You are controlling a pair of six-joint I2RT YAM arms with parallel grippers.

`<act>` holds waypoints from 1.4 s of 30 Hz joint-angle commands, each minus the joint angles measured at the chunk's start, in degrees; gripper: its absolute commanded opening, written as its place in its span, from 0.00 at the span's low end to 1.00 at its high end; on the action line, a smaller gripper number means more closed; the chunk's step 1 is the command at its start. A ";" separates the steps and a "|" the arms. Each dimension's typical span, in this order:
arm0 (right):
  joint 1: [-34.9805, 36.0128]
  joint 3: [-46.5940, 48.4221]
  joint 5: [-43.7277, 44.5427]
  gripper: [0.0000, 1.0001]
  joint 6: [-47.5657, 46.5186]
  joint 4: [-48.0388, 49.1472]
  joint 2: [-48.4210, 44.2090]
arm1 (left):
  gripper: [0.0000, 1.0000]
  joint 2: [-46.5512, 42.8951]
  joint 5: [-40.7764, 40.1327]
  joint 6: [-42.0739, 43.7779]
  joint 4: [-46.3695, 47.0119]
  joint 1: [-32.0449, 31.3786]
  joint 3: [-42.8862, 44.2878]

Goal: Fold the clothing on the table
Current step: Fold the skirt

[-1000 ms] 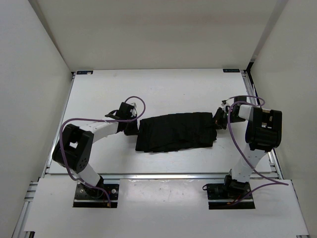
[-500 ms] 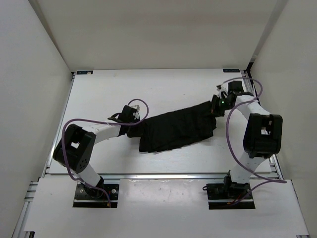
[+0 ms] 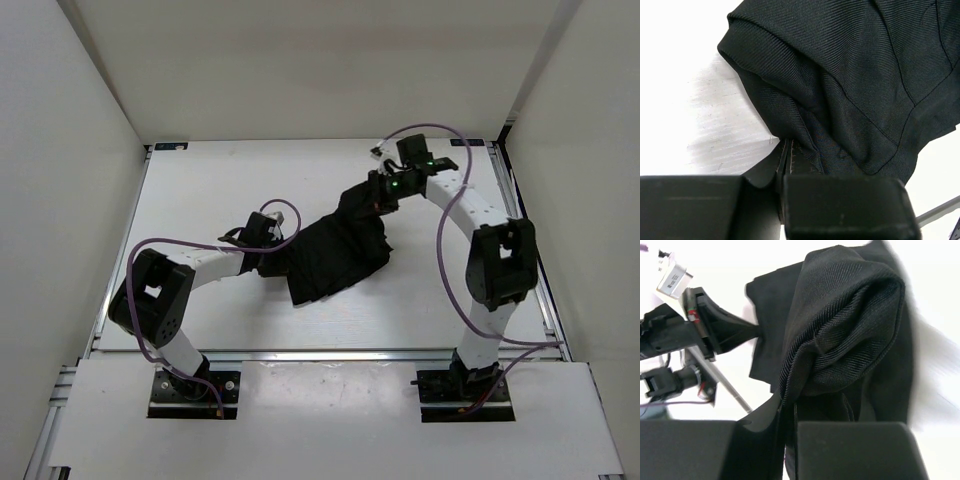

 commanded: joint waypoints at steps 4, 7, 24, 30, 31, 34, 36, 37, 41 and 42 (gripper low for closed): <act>5.78 6.93 -9.90 0.00 3.84 1.73 7.97 | 0.03 0.42 0.40 0.69 -1.57 0.59 0.11; 7.90 10.01 -11.57 0.00 4.70 0.42 11.04 | 0.03 0.50 0.58 0.69 -1.48 0.59 0.72; 11.95 6.86 -27.21 0.61 16.12 14.11 17.90 | 0.02 1.21 0.32 1.30 -2.80 1.65 1.25; 10.55 0.88 -35.40 0.67 31.41 35.64 16.87 | 0.03 -0.72 0.75 1.74 -3.32 3.66 0.63; 10.19 -0.52 -35.22 0.66 33.60 39.22 14.94 | 0.03 -1.60 0.23 2.09 -3.50 4.62 0.54; 5.46 -3.43 -33.30 0.60 34.25 40.41 9.49 | 0.03 -3.88 -0.83 3.85 -6.05 8.22 2.74; 3.00 -3.69 -31.71 0.56 31.88 36.55 7.11 | 0.02 -5.64 -3.10 5.25 -9.28 10.94 5.54; 1.24 -3.78 -30.75 0.55 30.22 34.27 5.79 | 0.02 -6.87 -4.59 6.39 -11.22 12.35 7.38; -1.68 -5.01 -29.51 0.46 27.12 30.03 6.40 | 0.02 -9.51 -5.40 9.48 -15.55 15.00 14.07; -1.59 -5.10 -30.38 0.46 27.47 30.73 7.70 | 0.03 -9.86 0.08 8.78 -13.98 15.35 14.43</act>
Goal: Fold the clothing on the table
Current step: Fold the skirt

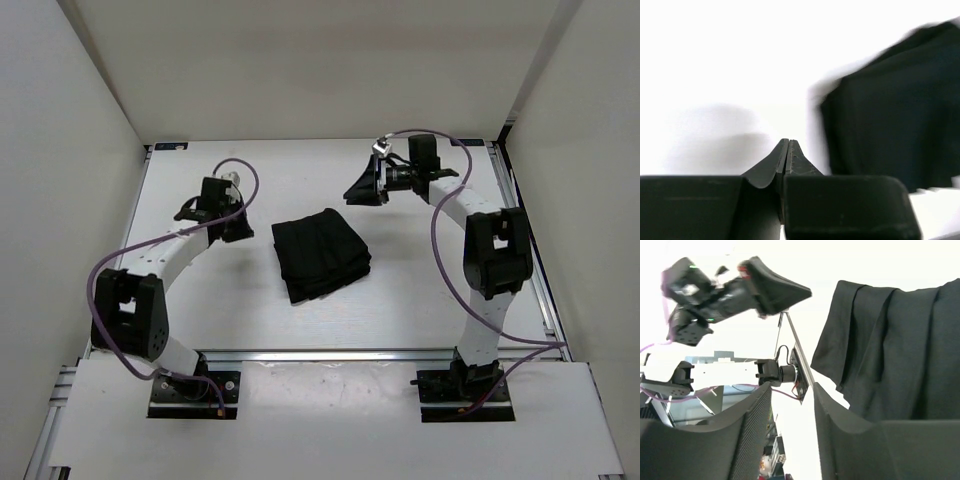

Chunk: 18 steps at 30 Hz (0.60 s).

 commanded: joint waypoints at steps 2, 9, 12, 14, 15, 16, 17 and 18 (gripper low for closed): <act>1.30 -0.58 -2.12 0.39 0.86 1.19 3.21 | 0.02 -3.59 14.62 -1.49 3.95 0.73 3.85; 3.06 -0.66 -0.37 0.09 -1.68 -2.75 8.93 | 0.00 -1.66 27.76 -12.03 19.33 -5.16 -5.87; 2.53 -4.69 1.82 0.07 -3.36 -4.17 8.50 | 0.00 -2.27 29.19 -16.98 26.29 -4.28 -14.85; 1.66 -6.98 3.22 0.05 -4.14 -4.87 8.06 | 0.00 -2.36 25.60 -14.19 24.91 -4.98 -16.89; 1.65 -8.65 3.75 0.05 -4.58 -5.83 7.97 | 0.00 -2.36 25.15 -13.48 22.12 -5.07 -17.94; 1.39 -9.27 4.19 0.05 -5.02 -6.10 7.97 | 0.00 -2.10 25.06 -13.03 21.83 -5.50 -19.25; 0.95 -10.50 5.07 0.04 -6.33 -7.23 7.80 | 0.00 -1.66 25.58 -13.47 22.27 -6.03 -19.70; 1.03 -11.90 5.77 0.04 -6.78 -7.68 7.88 | 0.00 -0.79 26.19 -13.73 22.62 -6.21 -21.19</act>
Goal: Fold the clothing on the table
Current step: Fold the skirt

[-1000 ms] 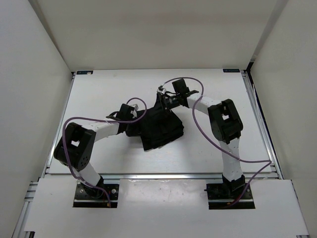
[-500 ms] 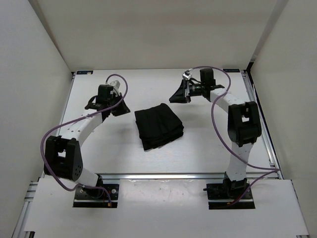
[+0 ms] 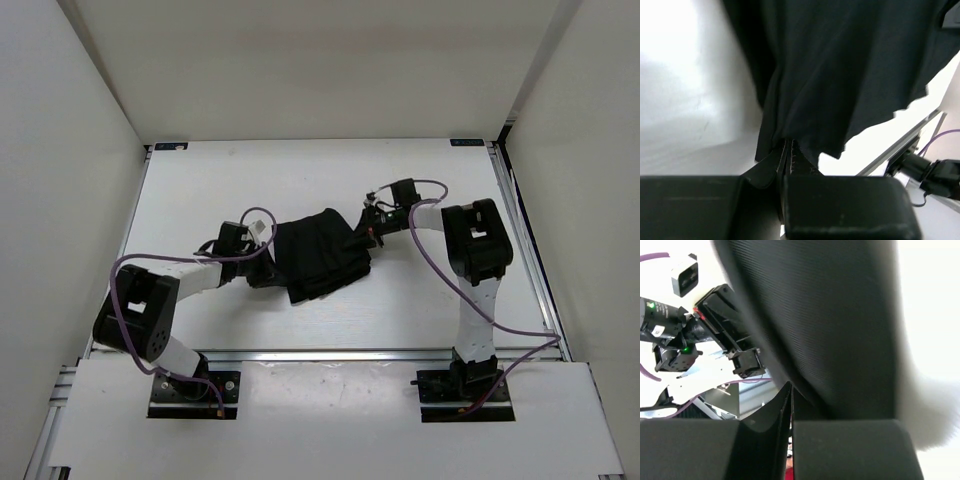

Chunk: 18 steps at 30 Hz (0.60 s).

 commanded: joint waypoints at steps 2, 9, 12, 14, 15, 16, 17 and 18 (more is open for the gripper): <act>-1.04 -4.38 1.84 0.04 -3.20 -2.79 -1.47 | 0.00 0.60 -0.75 -0.67 2.43 -2.74 -1.88; -2.62 0.25 4.73 0.04 -7.49 -9.79 -5.94 | 0.00 -1.67 -2.53 1.01 -0.21 -0.56 2.33; -4.29 6.41 7.20 0.07 -9.70 -14.64 -10.59 | 0.04 -4.40 1.00 1.45 -2.84 4.18 7.34; -6.91 9.66 10.79 0.11 -11.63 -17.62 -13.67 | 0.05 -6.51 2.75 2.06 -4.77 6.73 10.24; -8.58 9.94 11.59 0.15 -12.16 -18.42 -15.95 | 0.05 -7.21 2.75 3.10 -6.00 8.40 10.68; -9.12 9.77 13.69 0.25 -13.04 -19.30 -16.93 | 0.05 -8.35 2.06 3.46 -7.58 9.11 11.12; -10.78 9.59 14.75 0.35 -14.18 -20.52 -18.51 | 0.05 -9.23 0.31 5.29 -9.77 9.90 11.12; -12.54 8.89 16.50 0.38 -14.88 -20.80 -20.70 | 0.05 -9.76 -1.97 7.23 -10.57 10.87 10.78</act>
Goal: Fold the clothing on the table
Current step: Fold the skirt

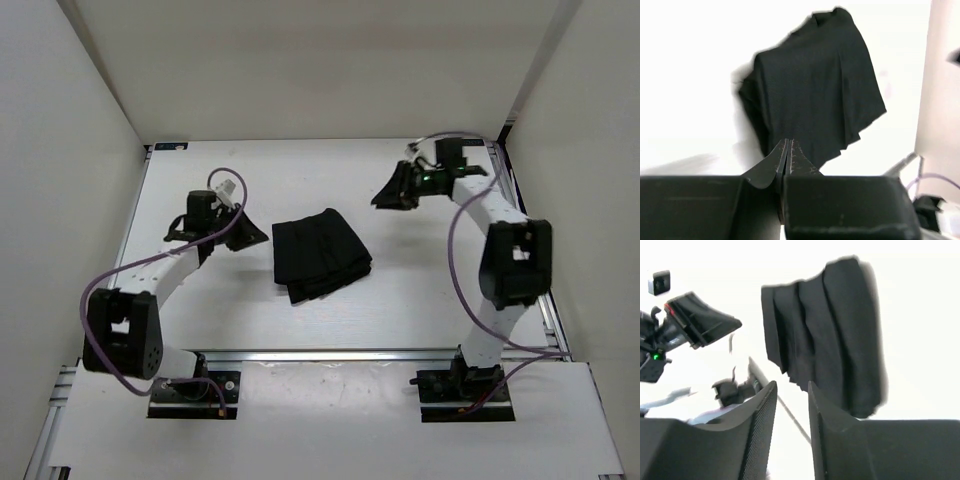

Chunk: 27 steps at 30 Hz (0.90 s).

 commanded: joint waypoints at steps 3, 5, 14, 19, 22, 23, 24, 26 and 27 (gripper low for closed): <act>-8.50 -3.56 7.94 0.35 -6.64 -8.75 -9.93 | 0.05 -7.75 -4.73 6.97 -9.98 1.94 -3.59; -11.30 -9.87 8.73 0.42 -6.46 -9.55 -12.48 | 0.10 -10.64 -7.36 6.98 -11.74 2.38 -6.58; -16.07 -30.82 2.85 0.64 0.65 4.96 -25.06 | 0.98 -15.40 -1.75 7.76 -9.30 4.67 -16.18; -14.75 -28.28 3.64 0.73 -0.75 2.85 -24.18 | 0.98 -15.40 -4.65 9.26 -11.49 4.75 -14.51; -14.32 -28.36 3.99 0.76 -0.66 3.20 -24.27 | 0.98 -16.02 -4.47 8.91 -11.05 5.27 -15.38; -13.44 -28.45 4.08 0.78 -0.49 3.29 -24.09 | 0.99 -16.11 -4.30 8.91 -11.48 4.84 -15.21; -13.52 -28.19 5.12 0.79 -1.27 2.24 -23.66 | 0.99 -15.93 -4.39 9.00 -11.84 4.84 -15.30; -11.16 -27.05 6.70 0.79 -2.76 0.23 -22.61 | 0.99 -16.28 -6.14 10.31 -12.72 4.05 -14.69; -10.37 -25.74 8.19 0.78 -4.43 -1.79 -22.25 | 0.99 -16.28 -6.67 10.49 -13.42 3.87 -14.08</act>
